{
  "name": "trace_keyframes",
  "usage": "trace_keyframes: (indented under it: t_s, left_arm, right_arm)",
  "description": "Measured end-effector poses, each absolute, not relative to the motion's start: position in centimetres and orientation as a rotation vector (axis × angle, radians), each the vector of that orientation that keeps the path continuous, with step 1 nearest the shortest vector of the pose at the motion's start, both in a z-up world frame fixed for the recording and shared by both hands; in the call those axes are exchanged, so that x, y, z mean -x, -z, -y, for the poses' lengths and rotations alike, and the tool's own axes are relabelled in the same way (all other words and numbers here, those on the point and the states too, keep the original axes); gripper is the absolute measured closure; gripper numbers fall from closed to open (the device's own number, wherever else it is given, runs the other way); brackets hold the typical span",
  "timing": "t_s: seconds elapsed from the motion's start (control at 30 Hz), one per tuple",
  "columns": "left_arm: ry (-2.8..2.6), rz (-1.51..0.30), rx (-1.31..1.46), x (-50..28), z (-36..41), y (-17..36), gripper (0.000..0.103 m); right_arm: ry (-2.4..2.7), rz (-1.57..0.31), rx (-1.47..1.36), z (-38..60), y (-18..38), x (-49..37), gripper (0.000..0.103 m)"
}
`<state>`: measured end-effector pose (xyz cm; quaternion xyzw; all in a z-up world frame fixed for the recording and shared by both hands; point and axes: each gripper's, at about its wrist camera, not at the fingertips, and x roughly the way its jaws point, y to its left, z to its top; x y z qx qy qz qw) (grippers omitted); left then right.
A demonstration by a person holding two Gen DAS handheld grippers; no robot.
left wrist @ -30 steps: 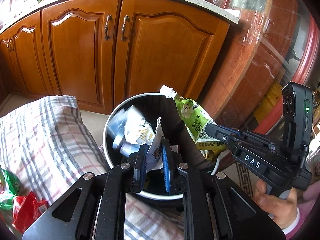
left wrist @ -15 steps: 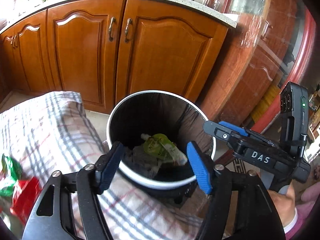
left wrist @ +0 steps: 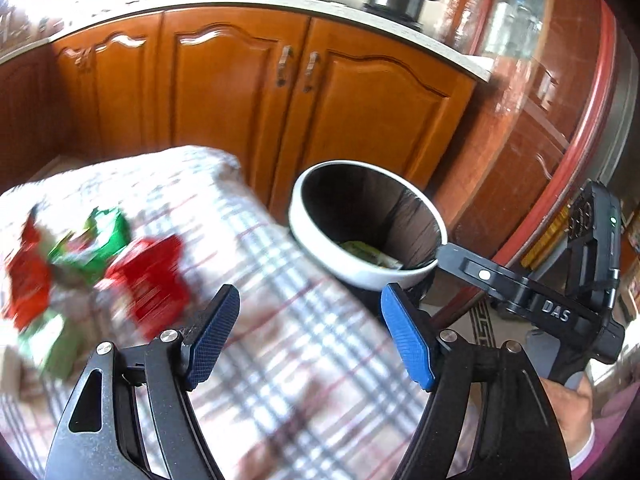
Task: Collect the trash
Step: 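Move the left tool toward the white foam block while the right tool approaches the red packet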
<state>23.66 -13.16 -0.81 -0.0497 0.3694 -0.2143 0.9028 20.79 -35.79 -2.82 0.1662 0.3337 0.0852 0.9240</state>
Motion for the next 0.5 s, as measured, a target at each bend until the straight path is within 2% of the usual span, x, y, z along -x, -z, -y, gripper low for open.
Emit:
trace_keyframes:
  t_s: [0.5]
  left_arm:
    - [0.250, -0.783, 0.203, -19.5, 2.7, 2.6, 0.028]
  right_arm:
    - [-0.321, -0.738, -0.314, 28.0, 4.1, -18.3, 0.014]
